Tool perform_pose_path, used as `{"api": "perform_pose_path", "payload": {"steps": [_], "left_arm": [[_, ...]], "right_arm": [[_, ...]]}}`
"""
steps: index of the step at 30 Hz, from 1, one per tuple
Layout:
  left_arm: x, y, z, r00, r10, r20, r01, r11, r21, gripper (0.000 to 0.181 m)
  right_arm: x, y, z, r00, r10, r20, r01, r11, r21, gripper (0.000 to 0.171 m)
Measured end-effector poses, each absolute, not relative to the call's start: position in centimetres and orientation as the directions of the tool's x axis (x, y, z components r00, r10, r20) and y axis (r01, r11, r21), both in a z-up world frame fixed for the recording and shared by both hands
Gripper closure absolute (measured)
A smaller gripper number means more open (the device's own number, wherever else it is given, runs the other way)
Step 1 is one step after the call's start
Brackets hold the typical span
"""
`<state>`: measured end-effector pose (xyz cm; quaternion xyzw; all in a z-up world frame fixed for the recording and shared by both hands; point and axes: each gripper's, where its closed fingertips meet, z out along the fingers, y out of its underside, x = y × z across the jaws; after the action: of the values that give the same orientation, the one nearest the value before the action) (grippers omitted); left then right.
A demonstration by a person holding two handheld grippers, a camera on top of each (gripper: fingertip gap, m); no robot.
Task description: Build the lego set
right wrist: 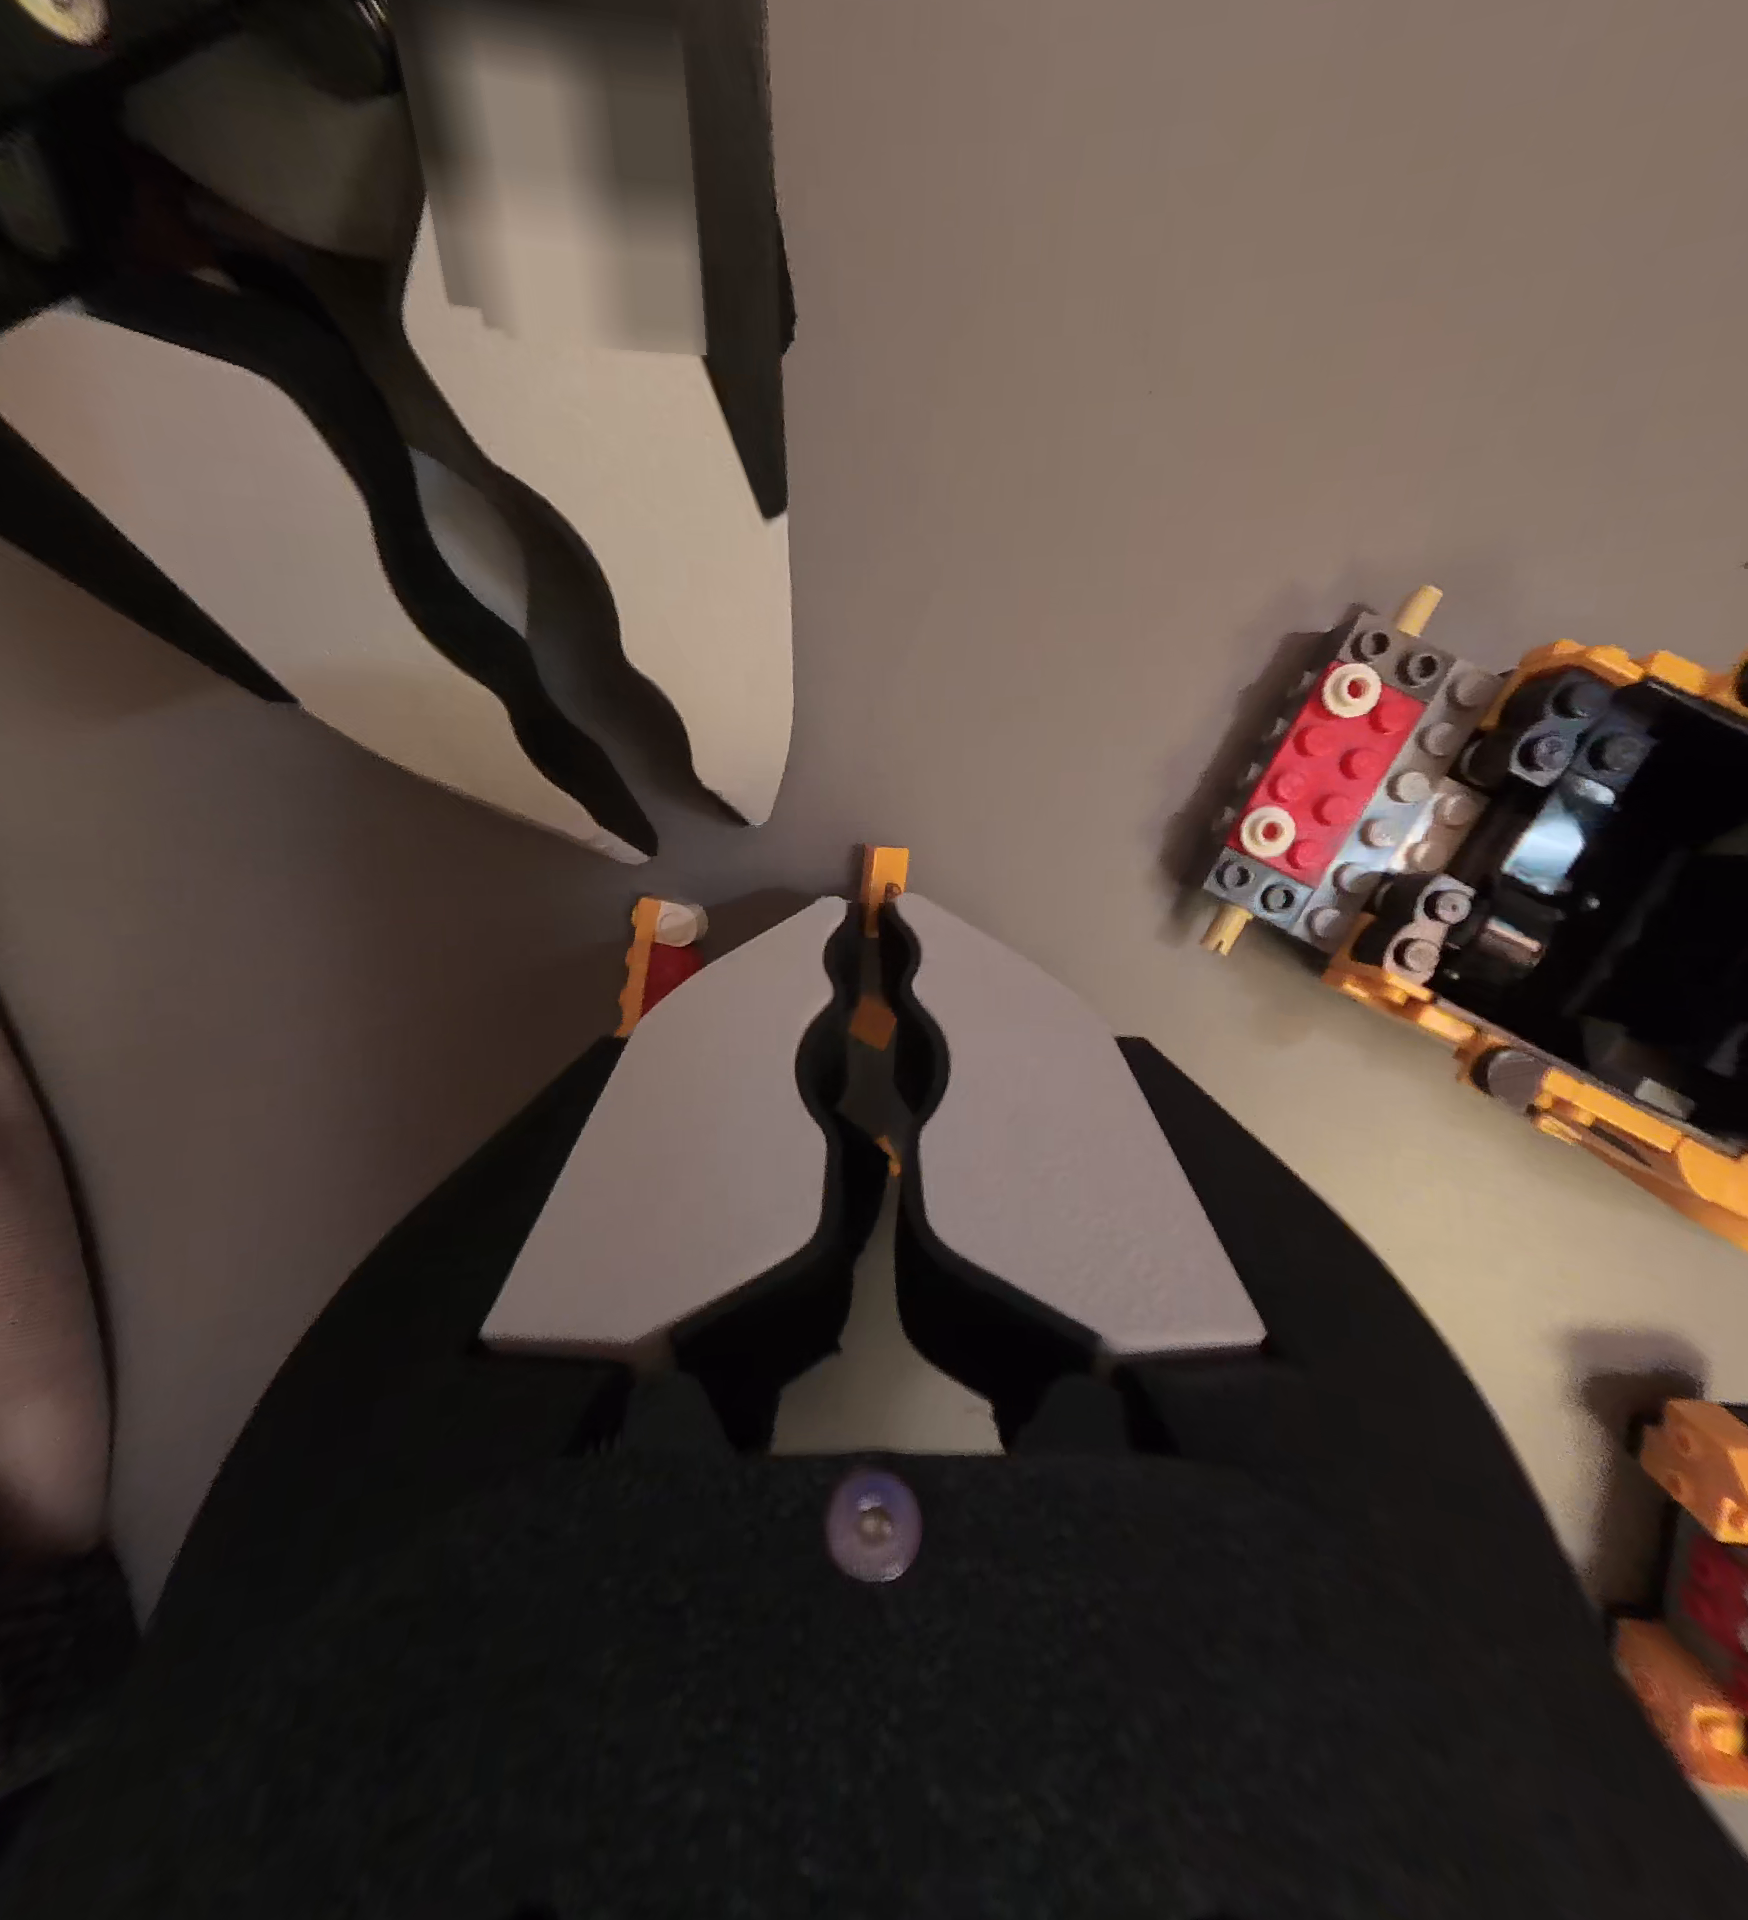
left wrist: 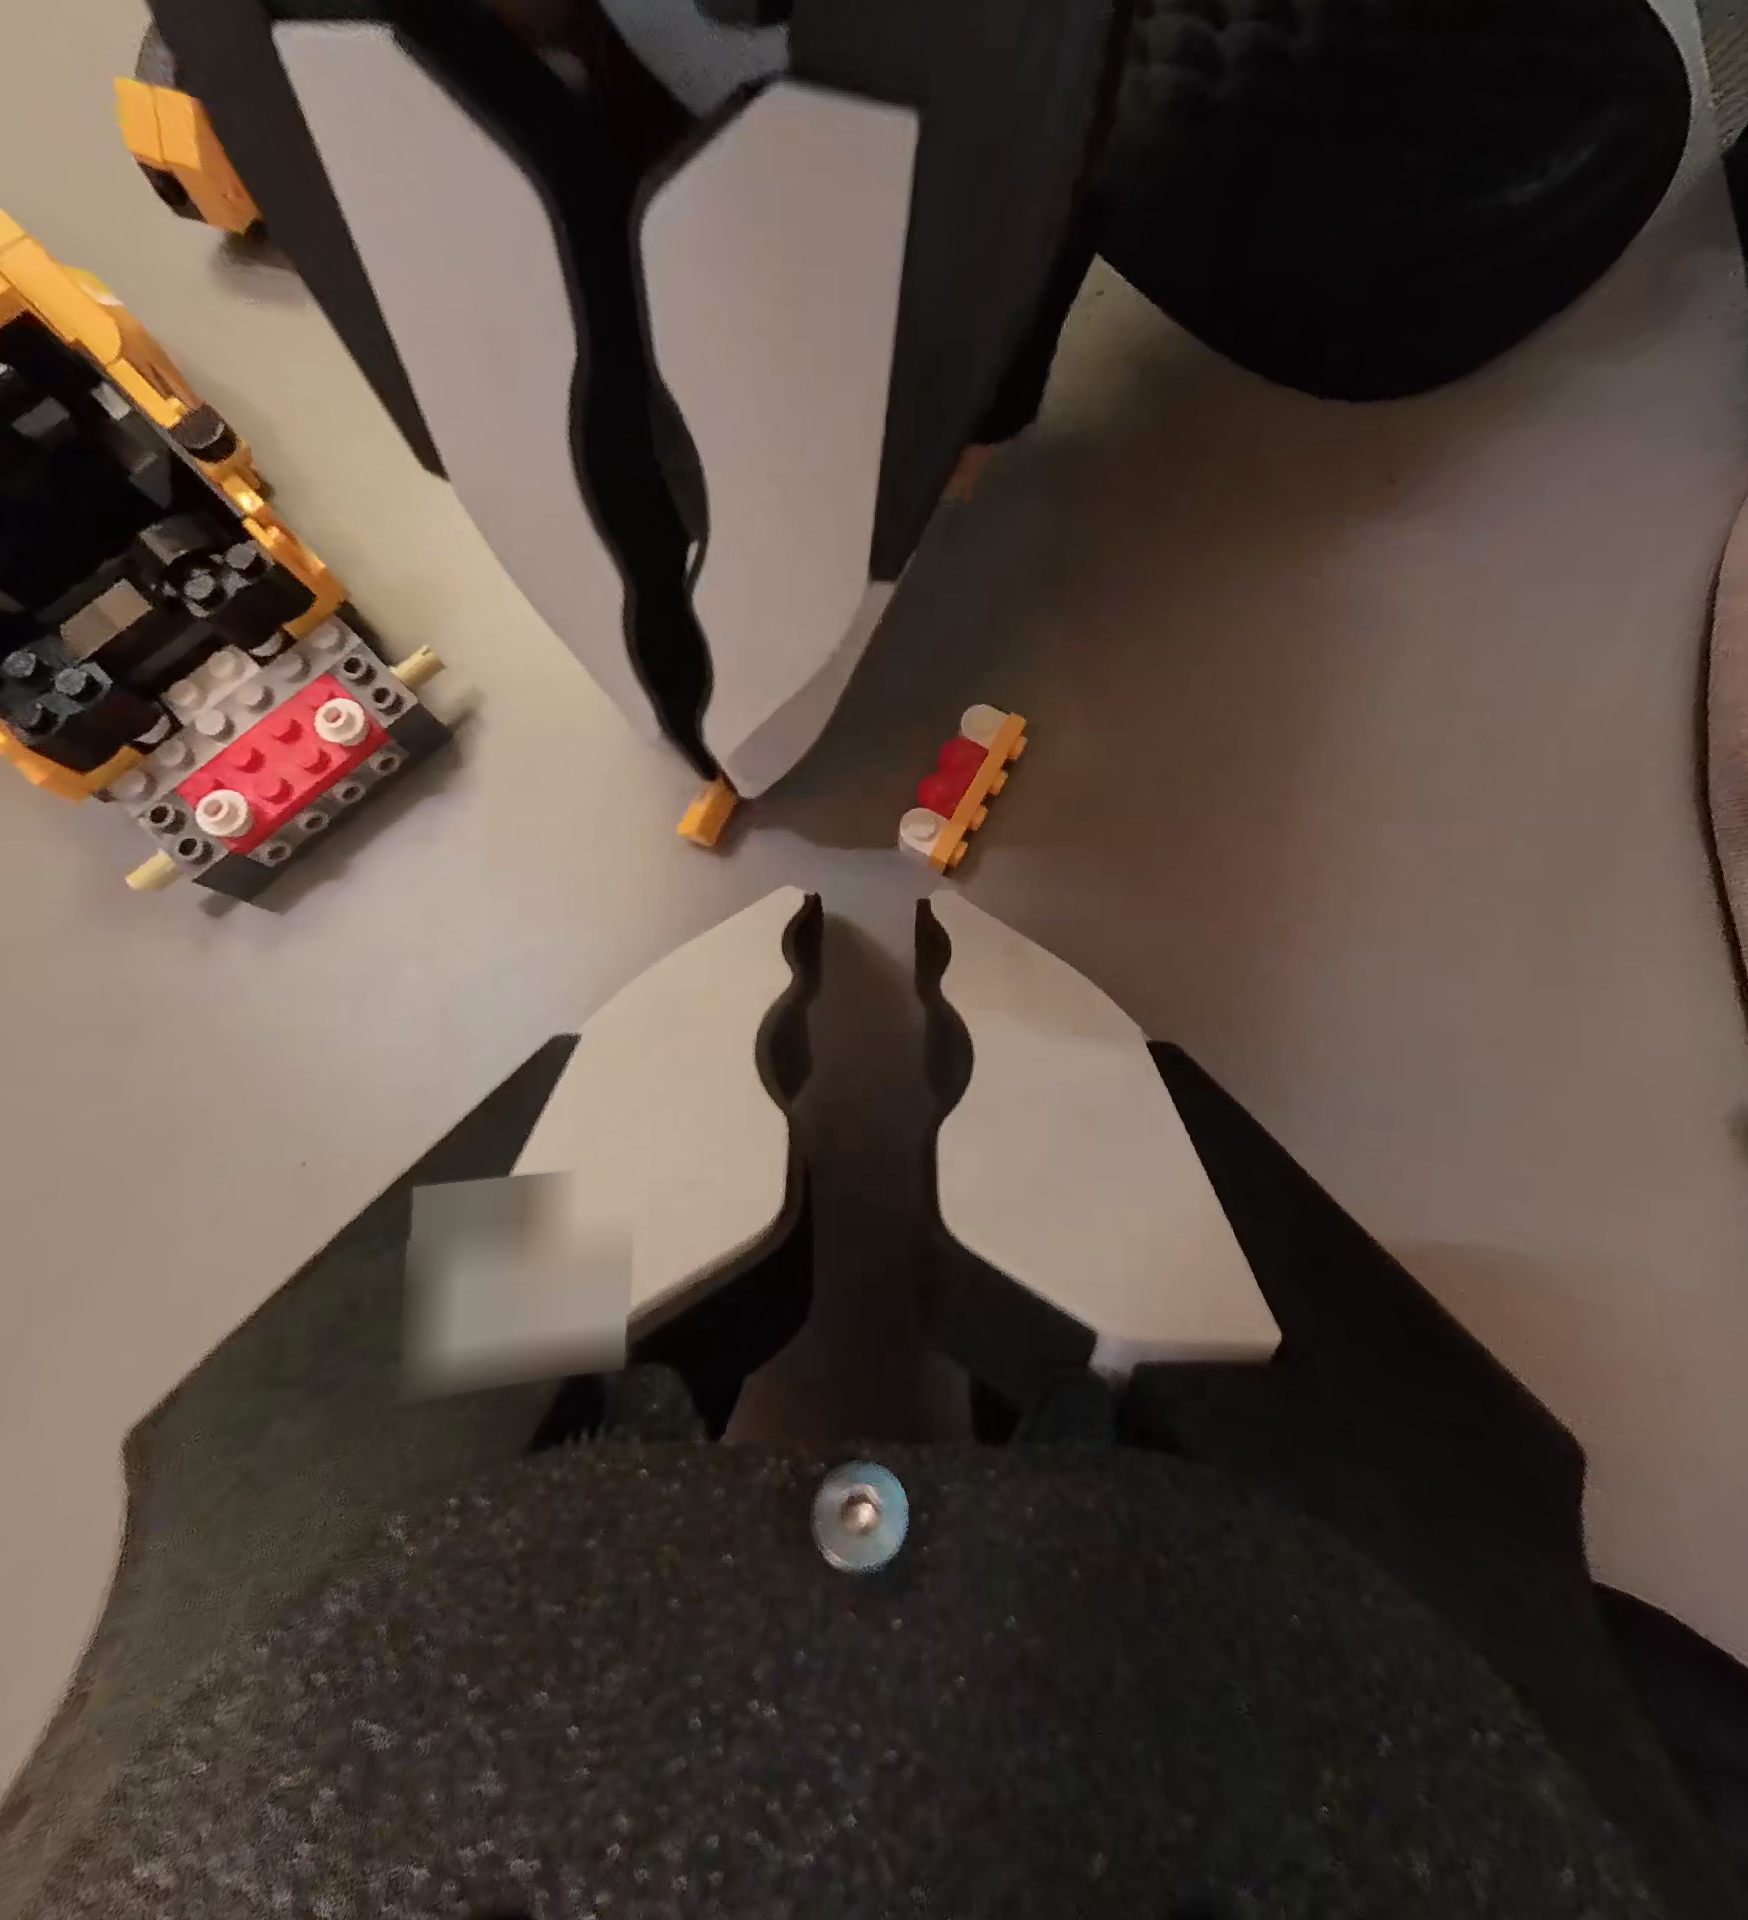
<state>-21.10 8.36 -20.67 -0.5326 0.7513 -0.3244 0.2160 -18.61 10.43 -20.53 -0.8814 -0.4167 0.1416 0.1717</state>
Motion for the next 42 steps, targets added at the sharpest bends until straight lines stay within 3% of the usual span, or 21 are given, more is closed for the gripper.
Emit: {"api": "perform_pose_path", "payload": {"steps": [11, 18, 28, 37, 42], "left_arm": [[-20.7, 8.0, -20.2, -0.348, -0.937, 0.017, -0.626, 0.219, -0.748, 0.164], [-20.5, 6.8, -17.5, -0.391, -0.901, 0.191, -0.546, 0.06, -0.836, 0.164], [-20.4, 5.9, -15.6, -0.42, -0.84, 0.344, -0.515, -0.092, -0.852, 0.171], [-20.2, 5.8, -14.9, -0.418, -0.866, 0.273, -0.479, -0.045, -0.877, 0.173], [-19.8, 7.0, -14.0, -0.363, -0.927, 0.093, -0.397, 0.063, -0.916, 0.173]], "right_arm": [[-19.3, 7.3, -18.6, 0.606, 0.784, -0.137, 0.647, -0.586, -0.488, 0.169], [-19.8, 6.8, -16.9, 0.578, 0.812, -0.076, 0.634, -0.506, -0.585, 0.169], [-20.7, 6.3, -15.4, 0.503, 0.86, 0.083, 0.677, -0.332, -0.656, 0.169], [-20.6, 6.3, -14.6, 0.501, 0.849, 0.169, 0.704, -0.286, -0.651, 0.169], [-20.1, 7.1, -13.6, 0.599, 0.795, 0.1, 0.607, -0.368, -0.704, 0.164]]}}
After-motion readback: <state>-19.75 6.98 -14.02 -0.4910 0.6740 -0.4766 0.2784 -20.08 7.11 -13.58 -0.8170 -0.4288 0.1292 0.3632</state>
